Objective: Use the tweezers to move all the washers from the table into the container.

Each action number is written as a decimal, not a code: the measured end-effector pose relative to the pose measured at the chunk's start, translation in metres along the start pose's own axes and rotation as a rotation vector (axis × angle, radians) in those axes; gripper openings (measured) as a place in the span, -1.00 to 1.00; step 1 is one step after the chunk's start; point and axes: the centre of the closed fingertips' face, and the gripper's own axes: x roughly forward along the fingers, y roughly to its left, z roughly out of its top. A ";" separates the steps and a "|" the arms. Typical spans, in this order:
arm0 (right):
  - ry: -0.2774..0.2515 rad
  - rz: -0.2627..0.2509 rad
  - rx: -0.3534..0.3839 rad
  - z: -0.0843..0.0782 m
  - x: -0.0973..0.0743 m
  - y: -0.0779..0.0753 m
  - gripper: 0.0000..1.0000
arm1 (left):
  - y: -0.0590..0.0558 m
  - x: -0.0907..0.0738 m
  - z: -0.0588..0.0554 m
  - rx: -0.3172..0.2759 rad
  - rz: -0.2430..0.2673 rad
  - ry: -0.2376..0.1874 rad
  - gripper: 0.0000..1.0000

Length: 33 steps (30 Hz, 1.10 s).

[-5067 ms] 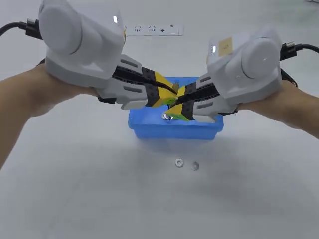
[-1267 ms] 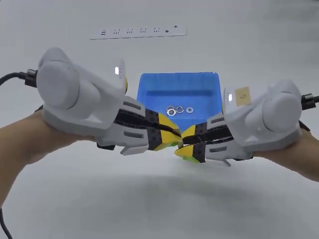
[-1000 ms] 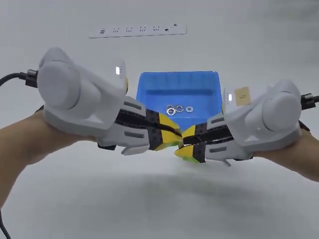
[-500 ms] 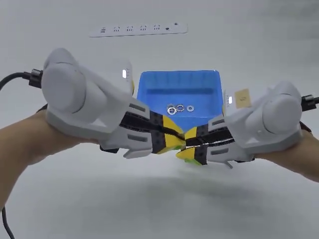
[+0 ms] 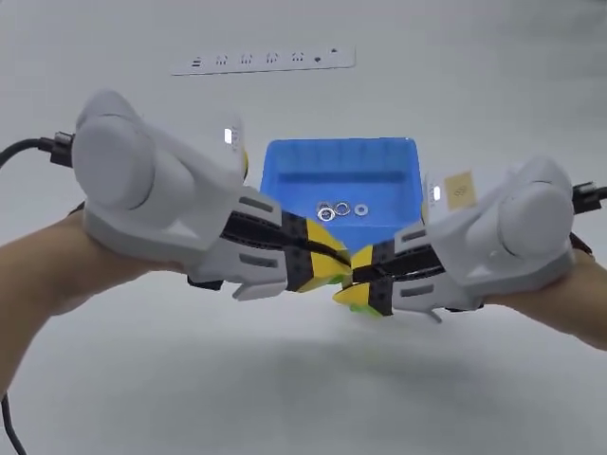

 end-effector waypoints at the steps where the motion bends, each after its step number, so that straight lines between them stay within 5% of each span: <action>1: -0.005 -0.001 0.000 0.003 -0.002 0.000 -0.79 | 0.000 -0.001 0.002 0.001 0.003 -0.004 -0.87; 22: -0.079 -0.066 -0.058 0.053 -0.020 -0.024 -0.78 | 0.022 -0.034 0.041 0.074 0.094 -0.045 -0.87; 33: -0.093 -0.118 -0.076 0.063 -0.021 -0.059 -0.78 | 0.054 -0.034 0.051 0.113 0.105 -0.041 -0.87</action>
